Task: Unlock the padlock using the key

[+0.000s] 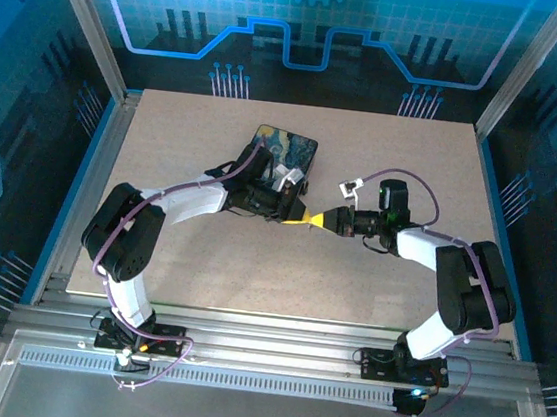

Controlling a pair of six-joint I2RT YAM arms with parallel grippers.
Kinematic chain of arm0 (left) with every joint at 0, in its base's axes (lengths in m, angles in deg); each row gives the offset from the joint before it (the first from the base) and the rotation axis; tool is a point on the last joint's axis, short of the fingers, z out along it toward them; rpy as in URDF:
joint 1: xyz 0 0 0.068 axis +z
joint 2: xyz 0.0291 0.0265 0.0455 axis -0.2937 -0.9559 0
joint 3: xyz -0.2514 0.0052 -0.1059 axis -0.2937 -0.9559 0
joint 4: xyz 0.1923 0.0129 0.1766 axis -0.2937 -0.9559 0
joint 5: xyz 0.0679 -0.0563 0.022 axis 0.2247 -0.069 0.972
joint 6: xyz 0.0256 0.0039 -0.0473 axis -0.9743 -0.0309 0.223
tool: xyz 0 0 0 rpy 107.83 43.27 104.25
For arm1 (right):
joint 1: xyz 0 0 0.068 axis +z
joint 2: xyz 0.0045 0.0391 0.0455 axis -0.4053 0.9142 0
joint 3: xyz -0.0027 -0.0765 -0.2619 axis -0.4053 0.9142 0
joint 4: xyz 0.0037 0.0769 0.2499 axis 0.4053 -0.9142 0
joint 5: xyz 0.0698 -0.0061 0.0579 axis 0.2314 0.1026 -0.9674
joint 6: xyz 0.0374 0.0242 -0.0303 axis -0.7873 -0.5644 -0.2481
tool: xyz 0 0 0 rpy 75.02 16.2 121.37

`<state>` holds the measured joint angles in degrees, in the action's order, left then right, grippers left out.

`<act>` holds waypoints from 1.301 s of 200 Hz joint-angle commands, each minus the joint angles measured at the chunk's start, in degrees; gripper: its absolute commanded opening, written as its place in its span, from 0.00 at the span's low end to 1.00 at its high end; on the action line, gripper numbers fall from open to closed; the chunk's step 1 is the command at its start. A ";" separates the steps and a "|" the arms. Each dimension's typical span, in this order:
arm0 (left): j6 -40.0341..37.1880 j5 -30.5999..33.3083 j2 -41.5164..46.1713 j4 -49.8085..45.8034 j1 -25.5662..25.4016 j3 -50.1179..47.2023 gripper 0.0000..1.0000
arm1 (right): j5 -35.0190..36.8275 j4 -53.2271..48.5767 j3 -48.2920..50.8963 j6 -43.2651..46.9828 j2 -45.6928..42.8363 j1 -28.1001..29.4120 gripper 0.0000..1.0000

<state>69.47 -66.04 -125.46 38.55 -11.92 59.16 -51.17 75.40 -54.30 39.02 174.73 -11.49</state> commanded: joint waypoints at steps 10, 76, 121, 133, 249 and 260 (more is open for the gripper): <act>0.21 2.70 -2.51 -1.78 -0.16 4.18 0.29 | 4.77 -1.08 0.36 -3.25 0.69 -1.19 0.00; 2.09 6.84 -4.77 -4.28 1.43 7.71 0.53 | 8.40 -12.36 -2.76 2.34 1.07 -3.31 0.00; 0.13 15.70 -4.31 -14.10 2.36 12.72 0.58 | 9.34 -16.99 -3.34 4.91 1.43 -5.55 0.00; -0.61 20.80 -4.09 -18.57 2.36 14.19 0.60 | 10.13 -18.02 -3.46 5.37 1.51 -6.38 0.00; 0.32 39.90 -7.38 -31.79 -5.06 26.85 0.62 | 13.68 -21.99 -4.10 6.96 0.56 -10.54 0.00; 0.54 39.09 -9.01 -32.23 -6.32 29.08 0.62 | 13.98 -22.04 -3.53 6.76 0.07 -11.65 0.00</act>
<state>69.51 -27.20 -130.77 9.15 -15.61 83.64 -38.56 56.05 -57.12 44.74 175.36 -20.49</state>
